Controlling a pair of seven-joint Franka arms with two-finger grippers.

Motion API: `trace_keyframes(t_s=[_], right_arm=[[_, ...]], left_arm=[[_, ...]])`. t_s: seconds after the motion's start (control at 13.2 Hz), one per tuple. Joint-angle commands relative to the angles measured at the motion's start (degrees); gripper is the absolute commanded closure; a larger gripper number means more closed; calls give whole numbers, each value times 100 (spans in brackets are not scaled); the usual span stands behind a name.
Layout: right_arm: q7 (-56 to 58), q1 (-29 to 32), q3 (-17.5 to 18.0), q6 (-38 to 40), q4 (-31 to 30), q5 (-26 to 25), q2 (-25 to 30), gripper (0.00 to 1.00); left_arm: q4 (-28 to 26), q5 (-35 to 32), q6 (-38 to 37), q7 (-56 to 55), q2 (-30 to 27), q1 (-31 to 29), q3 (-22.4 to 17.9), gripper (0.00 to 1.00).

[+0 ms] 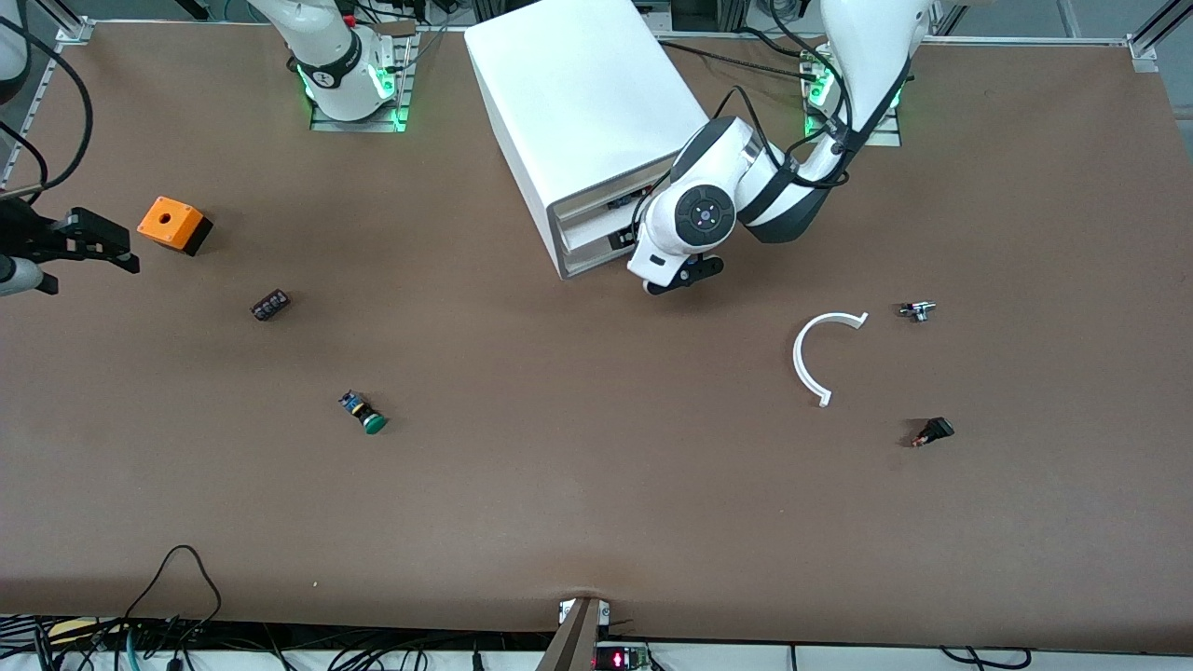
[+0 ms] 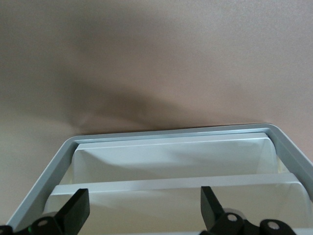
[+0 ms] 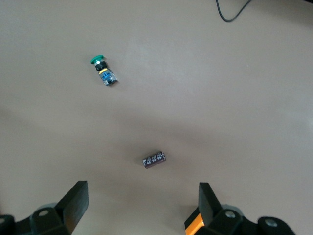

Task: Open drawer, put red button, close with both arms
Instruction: 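Push the drawer closed into the cabinet with the left gripper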

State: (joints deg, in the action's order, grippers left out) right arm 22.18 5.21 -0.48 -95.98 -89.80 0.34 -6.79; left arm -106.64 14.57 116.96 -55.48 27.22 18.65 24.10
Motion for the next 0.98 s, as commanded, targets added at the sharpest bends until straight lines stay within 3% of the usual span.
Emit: trace_keyframes(t_s=[0.0,0.38,0.68,0.91], right_arm=[[-12,33,66,132,7,-43,12,0],[-30,-99,84,54,-98,-61,-15,0],[-4,-82,66,-790,-1135,-43,635,0],[15,-82,-40,-248,-777,-8,513,0]], left_arm=[[38,169,-94,160,-6,42,43,0],[29,169,-103,152,-6,52,147,0],[29,169,-103,134,-6,52,174,0],[160,125,-121,134,-32,-10,174,0]])
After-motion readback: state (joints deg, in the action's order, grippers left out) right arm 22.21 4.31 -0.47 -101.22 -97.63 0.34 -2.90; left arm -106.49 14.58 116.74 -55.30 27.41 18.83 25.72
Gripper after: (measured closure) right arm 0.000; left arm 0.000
